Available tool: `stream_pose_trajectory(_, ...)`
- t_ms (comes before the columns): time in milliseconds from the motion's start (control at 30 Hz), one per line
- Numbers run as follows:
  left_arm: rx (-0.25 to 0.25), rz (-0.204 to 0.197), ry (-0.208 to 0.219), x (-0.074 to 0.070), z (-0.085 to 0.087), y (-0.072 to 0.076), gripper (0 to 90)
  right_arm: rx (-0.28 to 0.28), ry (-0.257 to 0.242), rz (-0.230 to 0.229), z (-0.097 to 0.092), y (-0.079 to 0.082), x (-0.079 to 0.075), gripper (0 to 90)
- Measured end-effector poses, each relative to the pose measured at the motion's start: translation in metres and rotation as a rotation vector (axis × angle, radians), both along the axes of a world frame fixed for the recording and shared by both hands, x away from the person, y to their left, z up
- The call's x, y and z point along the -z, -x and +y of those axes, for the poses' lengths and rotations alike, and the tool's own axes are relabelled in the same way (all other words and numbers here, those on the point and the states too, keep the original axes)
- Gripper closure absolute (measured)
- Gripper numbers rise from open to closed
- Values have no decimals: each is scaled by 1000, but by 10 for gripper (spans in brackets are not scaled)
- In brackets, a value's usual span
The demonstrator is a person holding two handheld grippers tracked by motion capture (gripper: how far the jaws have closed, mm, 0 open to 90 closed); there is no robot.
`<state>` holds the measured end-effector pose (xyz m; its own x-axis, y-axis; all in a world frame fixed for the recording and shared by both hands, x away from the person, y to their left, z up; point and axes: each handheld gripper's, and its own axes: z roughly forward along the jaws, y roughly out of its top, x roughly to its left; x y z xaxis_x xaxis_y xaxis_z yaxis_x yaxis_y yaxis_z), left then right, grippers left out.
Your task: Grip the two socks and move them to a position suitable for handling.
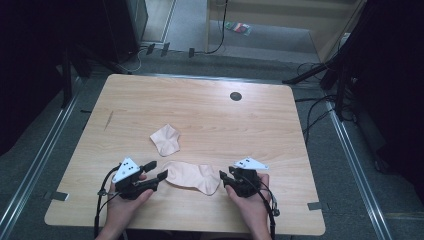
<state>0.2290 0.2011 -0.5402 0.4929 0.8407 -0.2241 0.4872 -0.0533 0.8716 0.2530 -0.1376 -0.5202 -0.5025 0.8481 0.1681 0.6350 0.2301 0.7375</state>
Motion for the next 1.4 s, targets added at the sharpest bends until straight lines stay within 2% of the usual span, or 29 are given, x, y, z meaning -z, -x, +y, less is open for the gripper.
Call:
stream_pose_trajectory(33,-9,35,12,4,0,-7,519,-17,2,19,6,4,5,630)
stream_pose_trajectory(67,-9,35,12,4,0,-7,546,-21,11,22,10,6,6,637)
stream_pose_trajectory(167,9,111,6,9,-3,-17,636,-25,51,15,21,8,11,670)
stream_pose_trajectory(200,9,111,6,9,-3,-17,658,-24,59,9,24,9,12,688)
stream_pose_trajectory(233,16,131,-1,11,-3,-19,658,-24,59,9,24,9,12,688)
stream_pose_trajectory(267,30,185,-13,15,-3,-21,730,-30,91,4,28,10,15,743)
stream_pose_trajectory(367,46,214,-1,13,0,-21,890,-45,119,18,31,10,20,881)
stream_pose_trajectory(400,55,220,10,12,1,-21,900,-52,113,19,31,10,19,900)
stream_pose_trajectory(567,71,205,21,3,6,-10,900,-64,113,11,29,11,13,900)
stream_pose_trajectory(700,80,197,14,-1,8,0,900,-59,109,0,25,13,5,900)
stream_pose_trajectory(833,96,220,-35,-1,4,14,900,-71,113,-4,22,17,-1,900)
stream_pose_trajectory(867,88,212,-56,-2,2,17,900,-72,114,-6,22,18,-2,900)
stream_pose_trajectory(900,88,212,-56,-2,2,17,900,-72,114,-6,22,18,-2,900)
stream_pose_trajectory(933,80,206,-84,-4,2,19,900,-78,120,-7,21,20,-3,900)
stream_pose_trajectory(1000,60,222,-106,-3,4,19,900,-67,140,-10,15,22,-4,900)
stream_pose_trajectory(1067,54,251,-91,1,7,16,900,-61,143,-5,11,20,-2,900)
stream_pose_trajectory(1167,55,250,-81,2,8,16,900,-56,149,11,8,16,4,900)
stream_pose_trajectory(1200,87,240,-78,1,6,17,900,-58,127,37,7,14,8,900)
stream_pose_trajectory(1233,87,240,-78,1,6,17,900,-58,127,37,7,14,8,900)
stream_pose_trajectory(1267,94,223,-77,1,5,17,854,-82,98,34,8,15,7,874)
stream_pose_trajectory(1300,82,204,-64,0,5,18,770,-84,91,14,8,15,6,785)
stream_pose_trajectory(1333,82,204,-64,0,5,18,678,-84,91,14,8,15,6,785)
stream_pose_trajectory(1367,70,160,-23,-4,8,18,632,-74,46,-10,6,16,2,742)
stream_pose_trajectory(1400,72,140,-3,-6,9,19,621,-72,30,-22,6,17,0,766)
